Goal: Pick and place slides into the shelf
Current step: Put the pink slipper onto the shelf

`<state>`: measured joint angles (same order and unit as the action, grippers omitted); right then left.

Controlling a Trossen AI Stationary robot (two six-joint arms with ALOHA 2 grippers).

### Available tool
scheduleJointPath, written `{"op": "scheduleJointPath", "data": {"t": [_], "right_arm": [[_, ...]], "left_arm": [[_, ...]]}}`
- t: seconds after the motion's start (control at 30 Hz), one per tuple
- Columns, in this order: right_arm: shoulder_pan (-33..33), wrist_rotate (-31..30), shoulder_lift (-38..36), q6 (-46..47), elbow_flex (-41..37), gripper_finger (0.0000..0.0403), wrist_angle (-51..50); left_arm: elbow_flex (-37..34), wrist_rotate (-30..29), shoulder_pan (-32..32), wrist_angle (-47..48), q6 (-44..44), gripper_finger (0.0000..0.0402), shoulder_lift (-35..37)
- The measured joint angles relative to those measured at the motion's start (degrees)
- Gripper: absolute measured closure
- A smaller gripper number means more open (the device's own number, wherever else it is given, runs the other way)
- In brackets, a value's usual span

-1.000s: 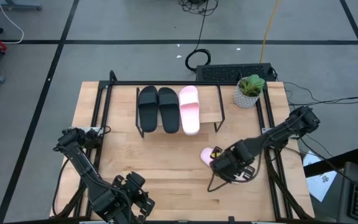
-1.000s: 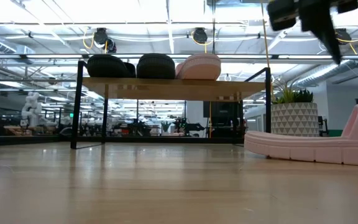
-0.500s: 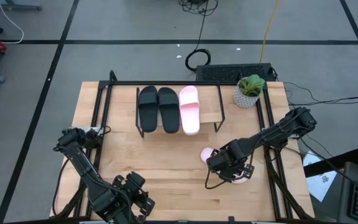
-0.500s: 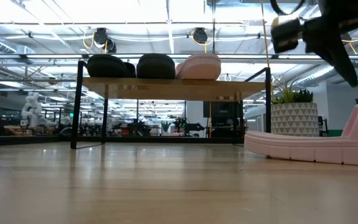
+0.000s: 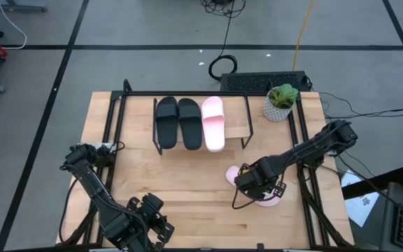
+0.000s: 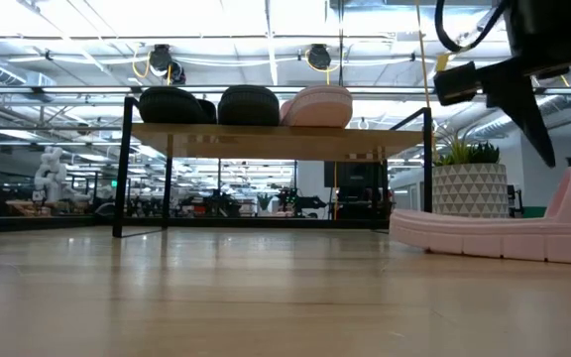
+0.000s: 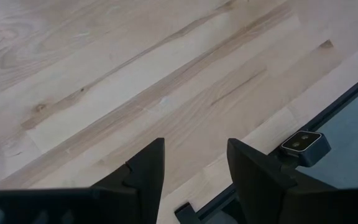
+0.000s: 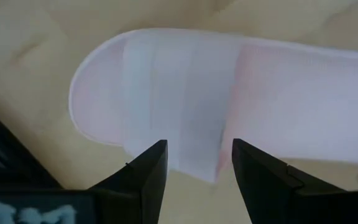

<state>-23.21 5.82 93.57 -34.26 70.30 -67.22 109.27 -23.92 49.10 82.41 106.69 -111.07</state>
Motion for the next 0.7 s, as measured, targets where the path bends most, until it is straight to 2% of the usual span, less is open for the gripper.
{"op": "scheduleJointPath", "data": {"t": [0.23,0.4,0.53,0.7], "right_arm": [[-3.1,0.3,-2.2,11.8,0.6,0.0232,-5.3],[-8.9,0.4,-3.8,19.8,0.6,0.0232,-10.1],[-14.1,0.0,-4.2,25.0,0.6,0.0232,-8.2],[-18.2,-7.6,-4.2,30.2,0.6,0.0232,-3.9]], "left_arm": [[0.0,0.0,-0.1,0.0,0.1,0.0229,0.0],[0.0,-0.1,-0.6,0.2,-0.3,0.0229,0.0],[0.0,-0.1,-1.3,0.6,-0.8,0.0229,0.0],[0.0,-0.1,-2.4,0.6,-3.5,0.0229,0.0]]}}
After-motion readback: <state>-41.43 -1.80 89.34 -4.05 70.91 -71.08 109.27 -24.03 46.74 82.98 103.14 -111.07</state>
